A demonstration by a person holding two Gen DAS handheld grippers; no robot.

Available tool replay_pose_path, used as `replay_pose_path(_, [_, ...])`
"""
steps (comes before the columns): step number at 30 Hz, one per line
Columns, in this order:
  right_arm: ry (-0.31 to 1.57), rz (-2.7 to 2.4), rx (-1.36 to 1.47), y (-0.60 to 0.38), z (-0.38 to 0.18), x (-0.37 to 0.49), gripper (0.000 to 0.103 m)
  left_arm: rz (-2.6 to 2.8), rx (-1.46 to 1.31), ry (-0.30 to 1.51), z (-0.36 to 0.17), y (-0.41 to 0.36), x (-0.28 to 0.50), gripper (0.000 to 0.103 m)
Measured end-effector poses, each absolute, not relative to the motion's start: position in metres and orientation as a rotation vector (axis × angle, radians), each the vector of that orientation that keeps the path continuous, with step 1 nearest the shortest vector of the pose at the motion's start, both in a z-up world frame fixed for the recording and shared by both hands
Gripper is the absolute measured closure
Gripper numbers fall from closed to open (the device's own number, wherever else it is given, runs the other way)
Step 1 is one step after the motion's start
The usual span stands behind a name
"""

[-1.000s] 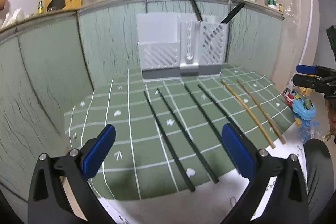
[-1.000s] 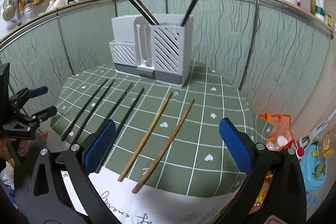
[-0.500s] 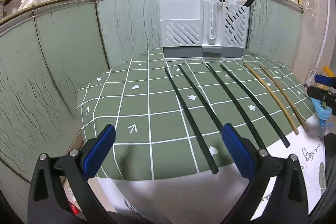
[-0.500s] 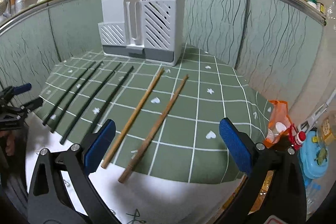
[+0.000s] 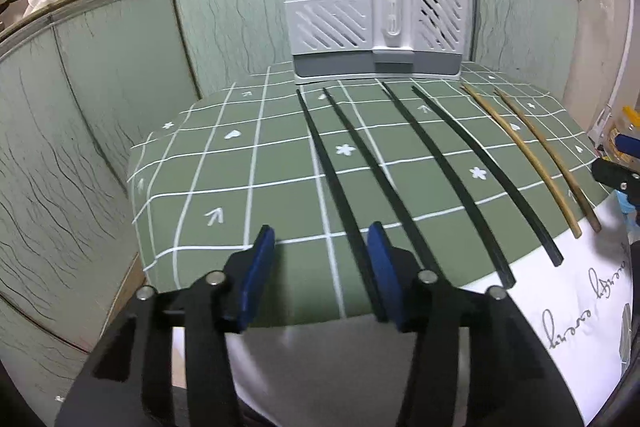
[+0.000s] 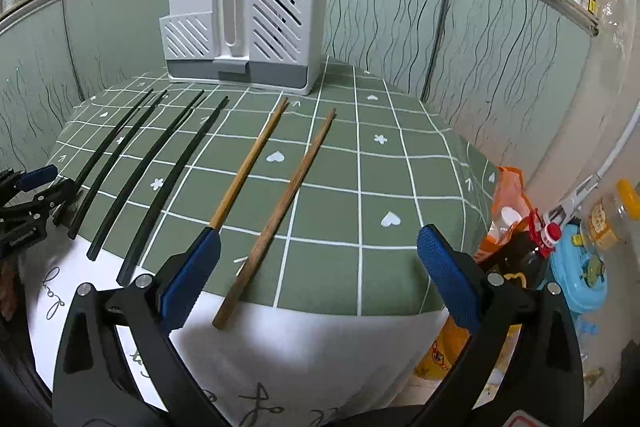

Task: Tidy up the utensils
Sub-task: 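Grasp a black chopstick with the left gripper while the right gripper grasps a wooden chopstick, then lift both held chopsticks and carry them over the white holder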

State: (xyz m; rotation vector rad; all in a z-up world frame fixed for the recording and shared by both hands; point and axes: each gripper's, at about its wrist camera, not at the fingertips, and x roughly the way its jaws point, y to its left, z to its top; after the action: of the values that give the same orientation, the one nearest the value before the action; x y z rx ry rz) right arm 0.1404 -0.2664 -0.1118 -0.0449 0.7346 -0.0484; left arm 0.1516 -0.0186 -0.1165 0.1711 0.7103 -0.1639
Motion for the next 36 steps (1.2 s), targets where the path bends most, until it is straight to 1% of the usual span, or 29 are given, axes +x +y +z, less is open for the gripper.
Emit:
replay_pose_path(2, [0.751,-0.055,-0.043,-0.264,-0.116,0.142,0.018,-0.166,0.176,0.718,-0.119,-0.023,0.152,0.063])
replay_pose_path(3, [0.758,-0.055,-0.042,-0.262,-0.118,0.142,0.023,-0.159,0.181,0.72,-0.121,-0.025,0.153,0.065])
replay_pose_path(4, [0.765,-0.053,-0.042,-0.26,-0.12,0.143,0.028,-0.149,0.188,0.71,-0.122,-0.026,0.152,0.066])
replay_pose_path(5, [0.77,-0.055,-0.044,-0.259,-0.122,0.143,0.031,-0.145,0.188,0.708,-0.123,-0.027,0.152,0.066])
replay_pose_path(7, [0.79,-0.057,-0.046,-0.255,-0.128,0.145,0.044,-0.132,0.186,0.701,-0.123,-0.027,0.151,0.07])
replay_pose_path(8, [0.8,-0.06,-0.047,-0.252,-0.131,0.146,0.047,-0.123,0.191,0.697,-0.123,-0.027,0.151,0.072])
replay_pose_path(10, [0.807,-0.069,-0.052,-0.248,-0.136,0.147,0.061,-0.106,0.204,0.689,-0.124,-0.028,0.151,0.077])
replay_pose_path(11, [0.8,-0.071,-0.053,-0.246,-0.136,0.147,0.063,-0.099,0.207,0.686,-0.124,-0.028,0.151,0.079])
replay_pose_path(13, [0.79,-0.081,-0.063,-0.243,-0.137,0.147,0.069,-0.091,0.206,0.681,-0.124,-0.026,0.151,0.085])
replay_pose_path(16, [0.771,-0.086,-0.064,-0.239,-0.138,0.145,0.077,-0.094,0.182,0.673,-0.124,-0.021,0.152,0.089])
replay_pose_path(17, [0.765,-0.085,-0.065,-0.237,-0.139,0.144,0.078,-0.092,0.169,0.673,-0.123,-0.018,0.153,0.094])
replay_pose_path(19, [0.762,-0.085,-0.056,-0.236,-0.139,0.145,0.087,-0.103,0.138,0.677,-0.123,-0.013,0.155,0.095])
replay_pose_path(22, [0.757,-0.09,-0.046,-0.235,-0.14,0.145,0.096,-0.107,0.134,0.678,-0.122,-0.013,0.157,0.095])
replay_pose_path(29, [0.777,-0.093,0.01,-0.245,-0.136,0.147,0.097,-0.133,0.085,0.695,-0.12,-0.006,0.158,0.095])
replay_pose_path(36, [0.761,-0.064,0.02,-0.255,-0.119,0.138,0.097,-0.165,0.073,0.675,-0.105,-0.001,0.151,0.095])
